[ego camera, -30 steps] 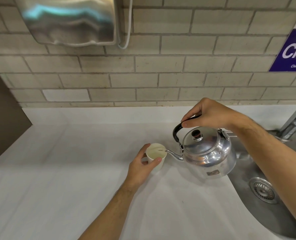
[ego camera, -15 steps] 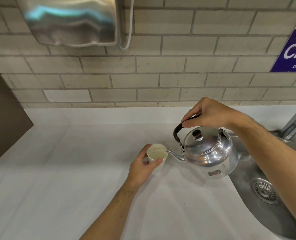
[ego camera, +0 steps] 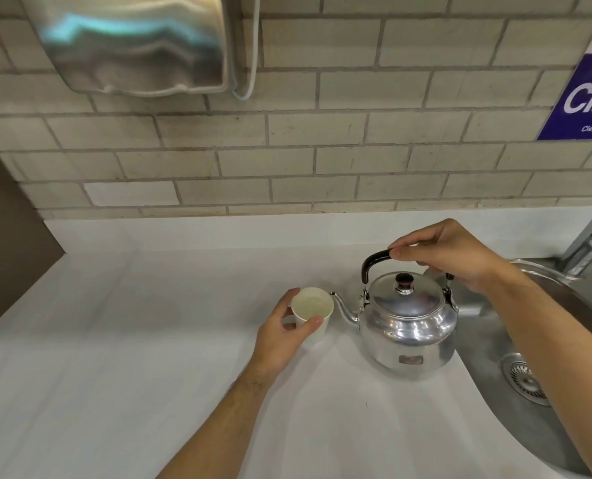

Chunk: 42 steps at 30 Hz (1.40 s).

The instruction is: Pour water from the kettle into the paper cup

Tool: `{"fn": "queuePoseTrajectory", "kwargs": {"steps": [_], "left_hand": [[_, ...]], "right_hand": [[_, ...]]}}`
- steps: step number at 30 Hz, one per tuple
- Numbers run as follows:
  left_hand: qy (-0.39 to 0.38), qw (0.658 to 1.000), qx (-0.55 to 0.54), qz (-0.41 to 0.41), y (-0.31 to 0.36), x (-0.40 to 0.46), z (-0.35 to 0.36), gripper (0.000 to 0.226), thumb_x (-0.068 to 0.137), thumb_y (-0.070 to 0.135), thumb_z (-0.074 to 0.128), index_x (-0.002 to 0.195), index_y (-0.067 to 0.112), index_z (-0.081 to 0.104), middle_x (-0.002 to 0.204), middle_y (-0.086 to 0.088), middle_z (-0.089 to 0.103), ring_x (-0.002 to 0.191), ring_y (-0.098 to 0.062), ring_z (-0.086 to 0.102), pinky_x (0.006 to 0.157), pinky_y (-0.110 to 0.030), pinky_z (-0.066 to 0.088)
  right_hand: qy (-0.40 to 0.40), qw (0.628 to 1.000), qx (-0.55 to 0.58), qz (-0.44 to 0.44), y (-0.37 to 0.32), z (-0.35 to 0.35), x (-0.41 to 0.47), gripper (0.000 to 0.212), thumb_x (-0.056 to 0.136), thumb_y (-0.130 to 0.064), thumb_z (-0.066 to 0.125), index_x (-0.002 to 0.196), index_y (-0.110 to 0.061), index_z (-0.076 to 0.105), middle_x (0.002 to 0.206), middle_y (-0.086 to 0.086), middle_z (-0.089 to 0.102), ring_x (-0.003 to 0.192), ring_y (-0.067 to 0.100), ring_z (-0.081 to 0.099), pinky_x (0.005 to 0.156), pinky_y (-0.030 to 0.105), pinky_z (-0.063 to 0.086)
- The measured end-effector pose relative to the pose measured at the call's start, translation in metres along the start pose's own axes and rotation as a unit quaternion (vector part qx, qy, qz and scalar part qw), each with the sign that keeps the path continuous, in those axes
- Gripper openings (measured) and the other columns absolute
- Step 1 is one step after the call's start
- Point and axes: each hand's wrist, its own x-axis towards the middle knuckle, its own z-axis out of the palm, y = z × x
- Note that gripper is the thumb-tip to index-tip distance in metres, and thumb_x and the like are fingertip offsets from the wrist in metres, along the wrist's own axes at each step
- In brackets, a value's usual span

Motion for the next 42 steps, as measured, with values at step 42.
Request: {"fn": "queuePoseTrajectory", "kwargs": {"steps": [42], "left_hand": [[0.068,0.983,0.165,0.045,0.087,0.027,-0.042,0.034,0.087,0.037,0.065,0.120,0.027,0.064,0.124,0.001,0.060,0.104,-0.014,0.053,0.084,-0.024,0.040]], "right_hand": [[0.161,0.983,-0.083,0.017,-0.017,0.043,0.052,0.028,0.095,-0.027,0.066,0.118,-0.014,0.074,0.105,0.005,0.073,0.094,0.018,0.060,0.090,0.028,0.047]]}}
